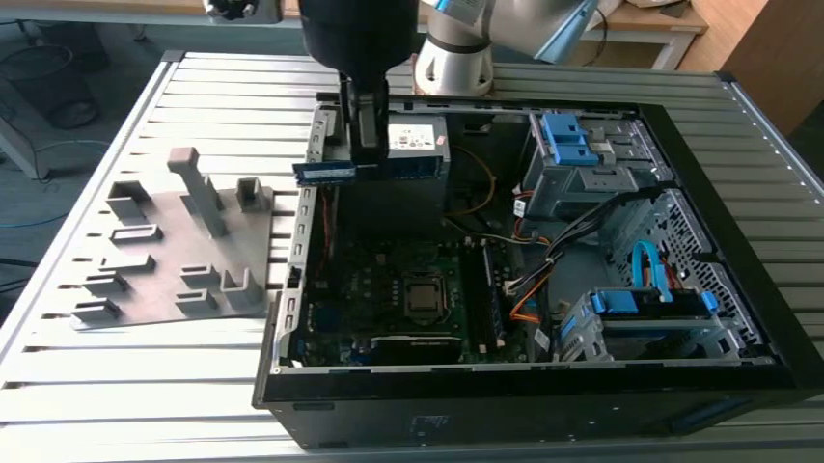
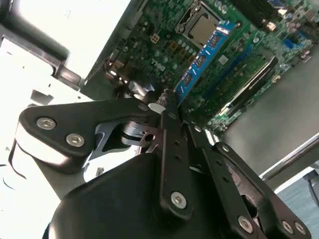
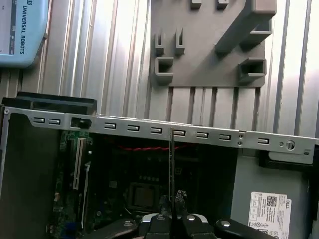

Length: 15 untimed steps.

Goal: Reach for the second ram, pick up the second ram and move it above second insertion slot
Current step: 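Pick up the second ram and move it above second insertion slot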

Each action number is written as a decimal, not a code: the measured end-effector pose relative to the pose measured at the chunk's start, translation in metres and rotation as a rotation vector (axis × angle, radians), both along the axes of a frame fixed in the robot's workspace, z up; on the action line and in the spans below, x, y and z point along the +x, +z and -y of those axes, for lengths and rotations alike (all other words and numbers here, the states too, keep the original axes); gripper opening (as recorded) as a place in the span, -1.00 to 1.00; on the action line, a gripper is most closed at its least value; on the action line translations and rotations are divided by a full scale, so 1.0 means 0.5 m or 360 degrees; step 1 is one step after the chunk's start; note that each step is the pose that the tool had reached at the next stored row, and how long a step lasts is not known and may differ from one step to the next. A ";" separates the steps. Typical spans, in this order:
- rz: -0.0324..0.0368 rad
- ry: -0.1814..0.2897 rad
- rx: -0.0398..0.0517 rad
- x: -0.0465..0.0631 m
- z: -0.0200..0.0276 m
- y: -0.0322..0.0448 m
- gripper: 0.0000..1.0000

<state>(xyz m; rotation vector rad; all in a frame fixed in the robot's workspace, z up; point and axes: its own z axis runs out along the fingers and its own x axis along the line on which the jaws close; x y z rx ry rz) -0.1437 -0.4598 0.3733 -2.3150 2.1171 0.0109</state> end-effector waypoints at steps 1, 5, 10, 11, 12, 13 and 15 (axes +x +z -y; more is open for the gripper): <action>0.0000 0.0000 0.0000 0.005 0.0000 0.000 -0.72; -0.0001 0.0000 0.0000 0.040 0.0000 -0.001 -0.72; -0.0002 0.0000 0.0000 0.065 0.0000 -0.001 -0.72; -0.0002 0.0000 0.0000 0.070 0.0000 -0.001 -0.72; -0.0003 0.0000 0.0000 0.075 0.0000 -0.001 -0.72; -0.0003 0.0000 0.0000 0.080 0.0000 -0.001 -0.72; -0.0003 0.0000 0.0000 0.089 0.0000 -0.002 -0.72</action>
